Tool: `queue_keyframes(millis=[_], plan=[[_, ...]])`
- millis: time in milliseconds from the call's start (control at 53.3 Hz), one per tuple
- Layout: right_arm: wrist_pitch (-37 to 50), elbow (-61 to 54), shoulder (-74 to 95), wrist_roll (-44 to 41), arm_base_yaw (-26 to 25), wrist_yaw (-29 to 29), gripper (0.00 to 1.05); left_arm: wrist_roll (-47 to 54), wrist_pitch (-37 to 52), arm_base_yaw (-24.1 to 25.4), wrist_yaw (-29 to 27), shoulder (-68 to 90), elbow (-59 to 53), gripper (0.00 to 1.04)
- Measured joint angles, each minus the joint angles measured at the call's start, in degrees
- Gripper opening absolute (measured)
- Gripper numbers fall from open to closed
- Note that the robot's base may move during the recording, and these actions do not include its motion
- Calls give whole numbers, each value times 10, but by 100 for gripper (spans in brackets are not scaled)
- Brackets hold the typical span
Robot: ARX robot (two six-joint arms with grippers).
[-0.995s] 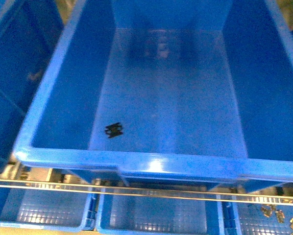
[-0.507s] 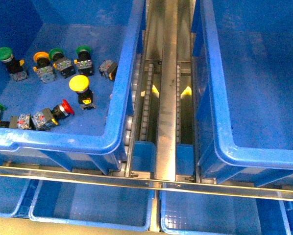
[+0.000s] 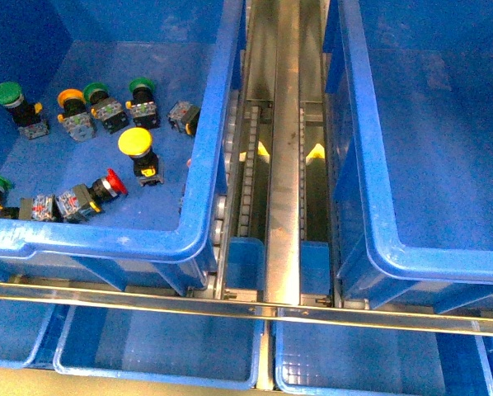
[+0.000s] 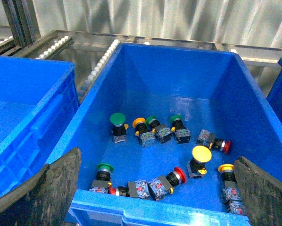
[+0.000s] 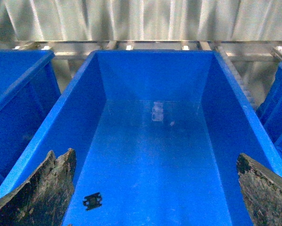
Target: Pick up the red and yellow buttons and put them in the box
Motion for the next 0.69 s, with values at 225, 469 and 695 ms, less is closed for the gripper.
queue_keyframes(millis=[225, 469, 695], plan=[[0, 0, 0, 0, 0, 0, 98, 0, 0, 0, 0, 0, 0, 97], [0, 0, 0, 0, 0, 0, 98, -111, -180, -1, -56, 263, 161, 97], [0, 0, 0, 0, 0, 0, 98, -47, -16, 48, 74, 542, 294, 97]])
